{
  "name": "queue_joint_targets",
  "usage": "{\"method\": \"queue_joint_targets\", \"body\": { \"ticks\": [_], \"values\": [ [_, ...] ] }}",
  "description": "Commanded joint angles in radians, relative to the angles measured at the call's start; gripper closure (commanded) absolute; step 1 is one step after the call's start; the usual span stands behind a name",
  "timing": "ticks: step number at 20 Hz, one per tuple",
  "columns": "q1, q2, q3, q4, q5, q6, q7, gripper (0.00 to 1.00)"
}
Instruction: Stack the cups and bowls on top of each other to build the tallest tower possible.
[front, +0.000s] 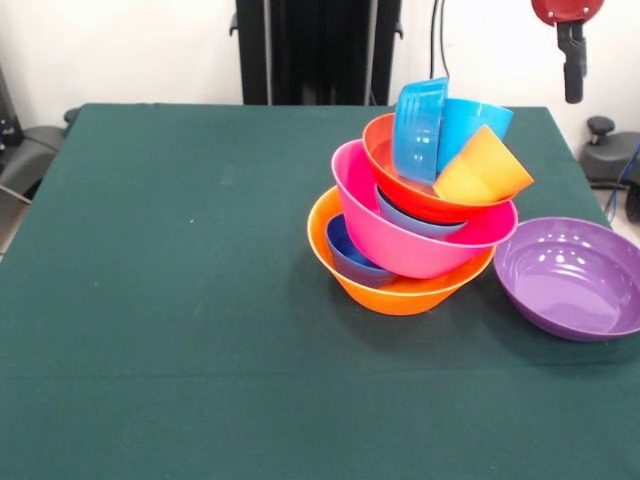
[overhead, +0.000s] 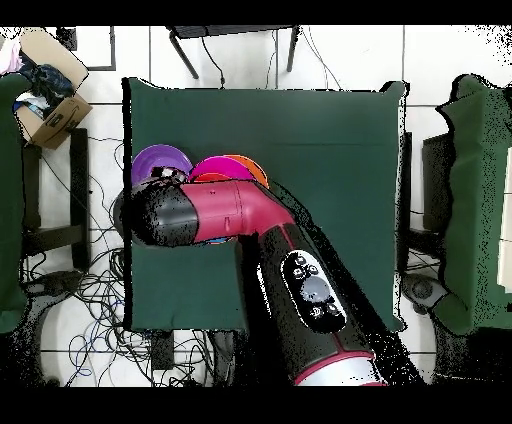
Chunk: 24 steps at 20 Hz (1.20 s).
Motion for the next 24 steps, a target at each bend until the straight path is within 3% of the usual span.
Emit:
{"method": "queue_joint_targets", "body": {
  "ticks": [1, 4, 11, 24],
  "values": [
    [0.118, 0.047, -0.088, -0.205, -0.213, 0.415, 0.02, 0.0],
    [0.112, 0.053, -0.078, -0.189, -0.212, 0.402, 0.022, 0.0],
    [0.147, 0.187, -0.072, -0.256, -0.298, 0.324, 0.076, 0.0],
    [0.179, 0.383, -0.077, -0.407, -0.39, 0.215, 0.091, 0.0]
  ]
}}
